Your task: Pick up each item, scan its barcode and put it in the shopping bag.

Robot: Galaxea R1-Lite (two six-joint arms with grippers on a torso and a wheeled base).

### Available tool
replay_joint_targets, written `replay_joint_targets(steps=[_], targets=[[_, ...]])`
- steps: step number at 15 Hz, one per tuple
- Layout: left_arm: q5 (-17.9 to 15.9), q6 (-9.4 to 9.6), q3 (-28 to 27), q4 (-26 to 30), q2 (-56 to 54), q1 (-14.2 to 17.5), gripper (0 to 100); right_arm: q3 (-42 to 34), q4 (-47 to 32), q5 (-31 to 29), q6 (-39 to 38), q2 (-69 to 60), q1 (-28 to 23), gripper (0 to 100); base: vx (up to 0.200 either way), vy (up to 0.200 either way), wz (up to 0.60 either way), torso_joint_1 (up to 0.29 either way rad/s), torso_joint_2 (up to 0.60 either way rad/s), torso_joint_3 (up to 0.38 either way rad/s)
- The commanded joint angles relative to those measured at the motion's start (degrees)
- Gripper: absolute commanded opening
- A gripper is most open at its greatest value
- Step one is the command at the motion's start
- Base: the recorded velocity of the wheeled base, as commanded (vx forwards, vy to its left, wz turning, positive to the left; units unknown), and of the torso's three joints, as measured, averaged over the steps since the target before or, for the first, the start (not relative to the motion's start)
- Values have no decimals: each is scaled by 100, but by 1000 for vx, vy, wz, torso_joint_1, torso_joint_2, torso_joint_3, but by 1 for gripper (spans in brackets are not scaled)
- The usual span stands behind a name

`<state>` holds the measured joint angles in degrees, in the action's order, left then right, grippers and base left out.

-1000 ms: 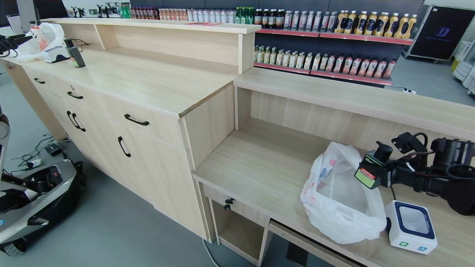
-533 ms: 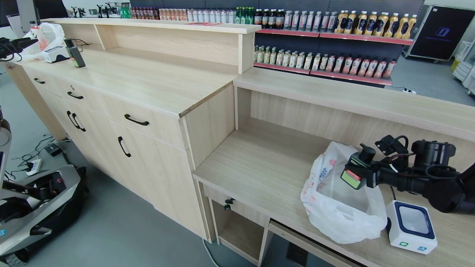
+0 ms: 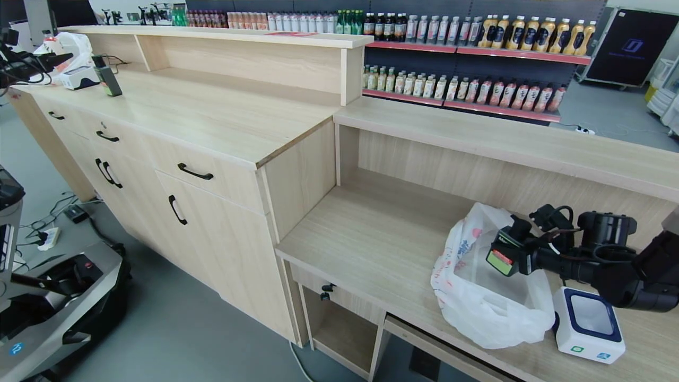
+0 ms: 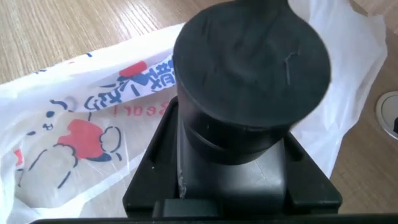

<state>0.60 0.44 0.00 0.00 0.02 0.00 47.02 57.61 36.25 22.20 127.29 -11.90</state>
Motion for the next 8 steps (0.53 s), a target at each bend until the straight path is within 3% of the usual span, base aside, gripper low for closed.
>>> replay_joint_targets(steps=[1, 8], targets=[[2, 0, 0, 0, -2, 0, 0, 53, 57, 4, 13, 199, -41, 0, 0, 0, 0, 0, 0, 0], [2, 0, 0, 0, -2, 0, 0, 71, 215, 4, 153, 568, -164, 0, 0, 0, 0, 0, 0, 0]])
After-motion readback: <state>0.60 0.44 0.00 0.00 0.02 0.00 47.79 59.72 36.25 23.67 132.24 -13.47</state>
